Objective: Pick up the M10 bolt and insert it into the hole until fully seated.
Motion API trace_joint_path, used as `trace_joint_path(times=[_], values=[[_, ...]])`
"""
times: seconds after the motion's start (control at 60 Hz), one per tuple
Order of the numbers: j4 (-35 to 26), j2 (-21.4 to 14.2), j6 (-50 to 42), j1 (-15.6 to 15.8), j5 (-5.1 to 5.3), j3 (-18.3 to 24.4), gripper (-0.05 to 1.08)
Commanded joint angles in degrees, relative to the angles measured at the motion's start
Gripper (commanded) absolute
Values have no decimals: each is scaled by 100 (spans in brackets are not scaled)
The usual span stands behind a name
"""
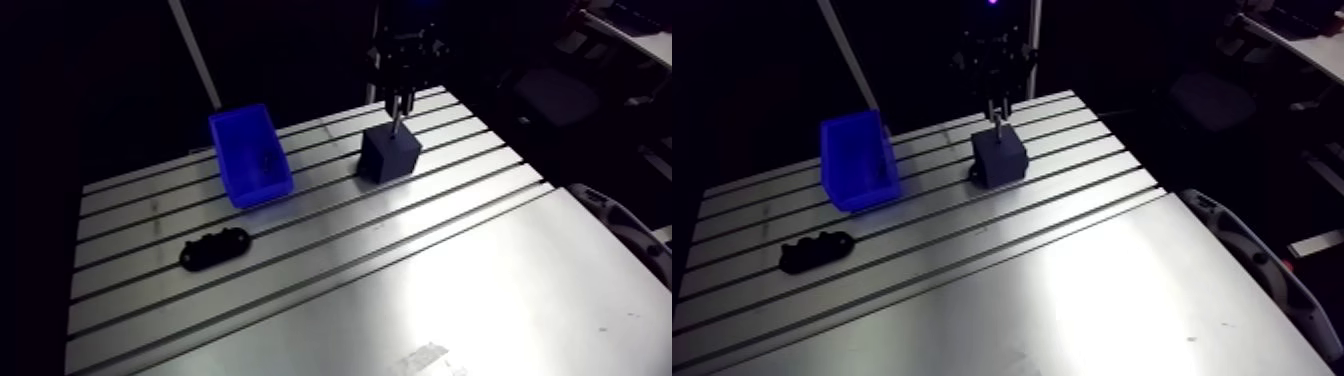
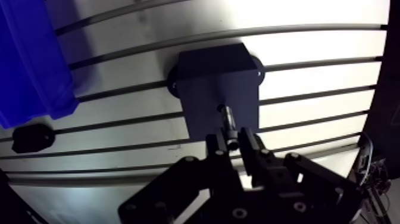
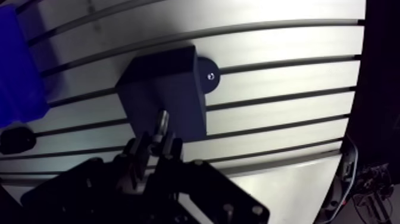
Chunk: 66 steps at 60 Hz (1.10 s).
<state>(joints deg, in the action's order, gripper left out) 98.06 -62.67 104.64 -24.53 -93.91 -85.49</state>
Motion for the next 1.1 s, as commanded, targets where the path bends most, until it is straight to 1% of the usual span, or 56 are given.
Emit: trace_joint_path(times=[0.017, 1.1], values=[[5, 5, 0, 1, -9, -23, 108], [-4, 32, -9, 26, 0, -23, 108]])
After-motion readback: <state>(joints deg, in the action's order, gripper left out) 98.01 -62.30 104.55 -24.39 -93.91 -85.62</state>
